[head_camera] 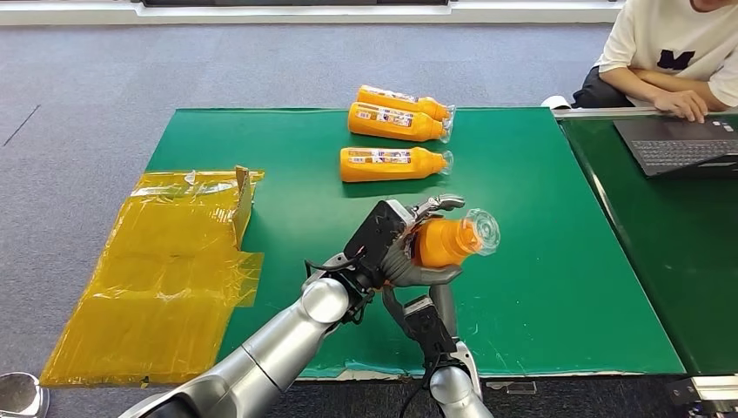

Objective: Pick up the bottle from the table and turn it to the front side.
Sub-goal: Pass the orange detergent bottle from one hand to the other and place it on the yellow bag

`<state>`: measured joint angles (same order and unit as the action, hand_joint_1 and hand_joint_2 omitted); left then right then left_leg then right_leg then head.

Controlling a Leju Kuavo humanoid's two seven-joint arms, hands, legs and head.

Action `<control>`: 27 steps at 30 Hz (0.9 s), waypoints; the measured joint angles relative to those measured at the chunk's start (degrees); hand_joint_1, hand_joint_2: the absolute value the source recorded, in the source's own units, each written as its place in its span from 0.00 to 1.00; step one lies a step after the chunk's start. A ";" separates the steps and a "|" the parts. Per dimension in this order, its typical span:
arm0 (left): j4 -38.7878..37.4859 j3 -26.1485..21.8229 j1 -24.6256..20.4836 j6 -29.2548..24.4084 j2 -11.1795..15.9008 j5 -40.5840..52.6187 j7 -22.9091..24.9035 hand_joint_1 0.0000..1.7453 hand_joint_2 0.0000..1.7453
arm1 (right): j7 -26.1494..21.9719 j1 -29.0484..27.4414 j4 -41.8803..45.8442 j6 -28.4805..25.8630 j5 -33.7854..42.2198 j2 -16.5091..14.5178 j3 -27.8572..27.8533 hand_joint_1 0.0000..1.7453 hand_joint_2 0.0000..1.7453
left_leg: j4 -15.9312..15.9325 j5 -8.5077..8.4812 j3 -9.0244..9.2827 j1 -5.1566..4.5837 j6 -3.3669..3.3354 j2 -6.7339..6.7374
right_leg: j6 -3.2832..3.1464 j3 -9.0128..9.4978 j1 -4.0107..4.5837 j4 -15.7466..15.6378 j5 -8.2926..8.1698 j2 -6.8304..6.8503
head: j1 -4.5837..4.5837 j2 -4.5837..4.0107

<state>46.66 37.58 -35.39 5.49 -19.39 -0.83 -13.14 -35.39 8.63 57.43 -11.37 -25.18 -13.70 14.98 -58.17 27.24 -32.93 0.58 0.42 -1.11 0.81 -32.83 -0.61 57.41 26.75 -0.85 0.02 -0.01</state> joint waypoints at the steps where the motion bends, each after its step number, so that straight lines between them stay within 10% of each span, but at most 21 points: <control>1: -0.04 0.14 -0.10 -0.02 0.00 0.01 -0.07 0.88 1.00 | -0.01 0.04 -0.18 0.00 0.00 0.00 0.03 1.00 1.00 | 0.00 0.00 0.00 0.00 0.00 0.00 | 0.00 0.00 0.00 0.00 0.00 0.00 | 0.00 0.00; 27: -0.63 0.76 -0.86 -0.06 0.02 0.32 -0.33 1.00 1.00 | -0.24 0.47 -1.56 -0.26 0.29 0.00 1.30 1.00 1.00 | 0.00 -0.01 -0.03 0.00 0.00 -0.04 | 0.00 -0.02 0.00 0.00 0.00 0.04 | 0.00 0.01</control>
<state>46.03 38.34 -36.25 5.43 -19.37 -0.50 -13.47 -35.63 9.10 55.87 -11.62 -24.89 -13.70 16.28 -58.17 27.22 -32.96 0.57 0.43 -1.15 0.82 -32.85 -0.61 57.41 26.75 -0.82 0.02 0.00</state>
